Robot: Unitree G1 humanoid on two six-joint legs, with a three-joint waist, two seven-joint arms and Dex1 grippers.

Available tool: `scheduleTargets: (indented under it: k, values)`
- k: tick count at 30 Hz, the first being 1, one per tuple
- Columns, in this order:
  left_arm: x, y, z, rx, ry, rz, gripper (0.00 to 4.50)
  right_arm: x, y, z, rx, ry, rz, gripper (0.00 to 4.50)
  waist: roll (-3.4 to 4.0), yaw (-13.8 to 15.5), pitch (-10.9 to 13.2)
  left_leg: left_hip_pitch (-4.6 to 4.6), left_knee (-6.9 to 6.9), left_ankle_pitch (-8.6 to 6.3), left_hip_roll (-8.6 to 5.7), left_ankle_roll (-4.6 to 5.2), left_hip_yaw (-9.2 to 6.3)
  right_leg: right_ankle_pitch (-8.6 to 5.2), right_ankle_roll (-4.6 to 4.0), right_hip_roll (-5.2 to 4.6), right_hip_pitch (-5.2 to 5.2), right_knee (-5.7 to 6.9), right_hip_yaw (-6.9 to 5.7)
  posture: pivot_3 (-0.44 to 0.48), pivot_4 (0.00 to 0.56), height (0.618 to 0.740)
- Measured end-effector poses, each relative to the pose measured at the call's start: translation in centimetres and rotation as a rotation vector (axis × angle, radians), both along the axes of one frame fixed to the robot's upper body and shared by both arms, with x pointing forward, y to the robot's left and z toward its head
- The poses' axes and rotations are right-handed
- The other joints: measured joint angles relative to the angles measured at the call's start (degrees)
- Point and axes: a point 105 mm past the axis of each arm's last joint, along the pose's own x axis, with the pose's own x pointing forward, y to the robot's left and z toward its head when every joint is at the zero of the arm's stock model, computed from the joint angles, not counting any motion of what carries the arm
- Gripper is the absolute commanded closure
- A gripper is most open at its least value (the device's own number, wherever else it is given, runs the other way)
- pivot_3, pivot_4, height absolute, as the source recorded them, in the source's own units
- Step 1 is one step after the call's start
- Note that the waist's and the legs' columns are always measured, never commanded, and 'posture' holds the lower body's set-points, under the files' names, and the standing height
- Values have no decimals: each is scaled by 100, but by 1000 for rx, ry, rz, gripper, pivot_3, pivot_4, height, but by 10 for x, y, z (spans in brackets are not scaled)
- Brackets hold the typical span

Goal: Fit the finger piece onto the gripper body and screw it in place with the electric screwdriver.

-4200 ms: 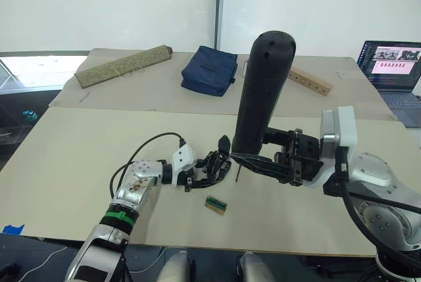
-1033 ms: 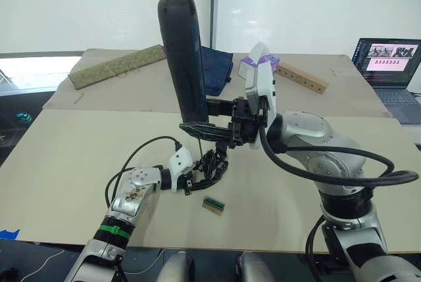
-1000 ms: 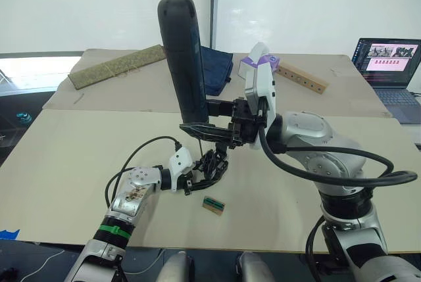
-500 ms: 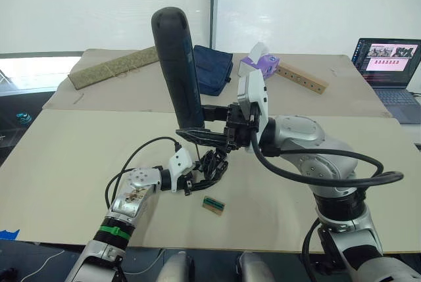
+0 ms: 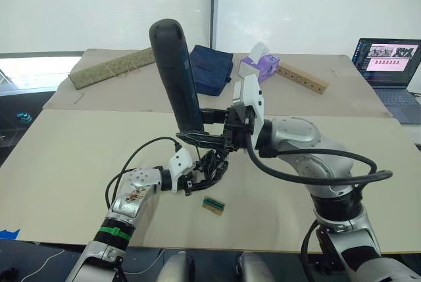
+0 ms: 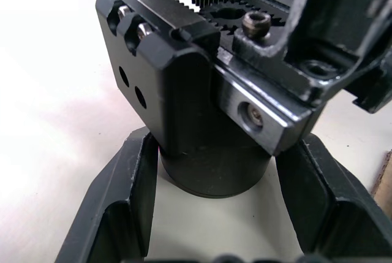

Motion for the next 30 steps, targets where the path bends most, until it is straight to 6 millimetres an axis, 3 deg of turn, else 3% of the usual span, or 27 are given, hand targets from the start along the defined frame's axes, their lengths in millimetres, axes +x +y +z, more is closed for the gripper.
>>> scheduleTargets:
  k: [30]
  values:
    - [0, 0, 0, 1, 5, 5, 2226, 3, 0, -7, -4, -13, -12, 2598, 0, -4, 0, 1, -1, 0, 0, 0, 0, 0, 0, 0, 0, 0, 0, 0, 150, 740]
